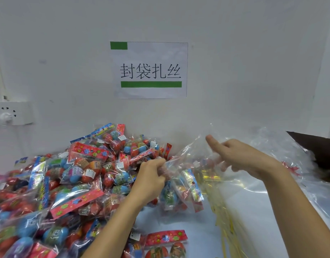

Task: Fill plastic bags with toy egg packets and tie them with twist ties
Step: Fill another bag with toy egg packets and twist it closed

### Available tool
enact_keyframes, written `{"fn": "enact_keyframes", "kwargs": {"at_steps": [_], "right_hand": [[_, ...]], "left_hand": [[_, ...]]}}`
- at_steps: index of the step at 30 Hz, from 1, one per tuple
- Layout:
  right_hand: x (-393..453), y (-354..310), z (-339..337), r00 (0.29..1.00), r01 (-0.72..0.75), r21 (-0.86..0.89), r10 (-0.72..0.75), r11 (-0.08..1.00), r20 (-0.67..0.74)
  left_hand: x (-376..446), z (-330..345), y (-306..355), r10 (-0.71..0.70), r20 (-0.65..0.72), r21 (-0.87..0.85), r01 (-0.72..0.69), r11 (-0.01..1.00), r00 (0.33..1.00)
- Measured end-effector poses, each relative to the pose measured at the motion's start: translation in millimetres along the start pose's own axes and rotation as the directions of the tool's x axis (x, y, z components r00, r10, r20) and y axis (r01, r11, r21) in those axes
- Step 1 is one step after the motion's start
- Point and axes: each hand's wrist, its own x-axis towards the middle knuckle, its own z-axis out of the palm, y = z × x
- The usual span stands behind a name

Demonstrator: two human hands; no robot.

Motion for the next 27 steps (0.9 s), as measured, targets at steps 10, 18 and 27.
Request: {"fn": "enact_keyframes", "kwargs": {"at_steps": [10, 18, 27], "right_hand": [[-3, -2, -1, 0.995, 0.064, 0.158, -0.051, 0.985, -0.084], [-6, -20, 0, 0.971, -0.041, -0.046, 0.028, 0.998, -0.237], [-28, -28, -24, 0.954, -0.281, -0.265, 0.240, 0.922, -0.177]], "left_hand": [[4, -41, -5, -0.142, 0.268, 0.095, 0.121, 0.988, 0.953], [11, -94, -24, -0.284, -0.123, 0.181, 0.303, 0.936, 0.951], [4, -94, -41, -0.438, 0.052, 0.446, 0.371, 0.815, 0.898]]}}
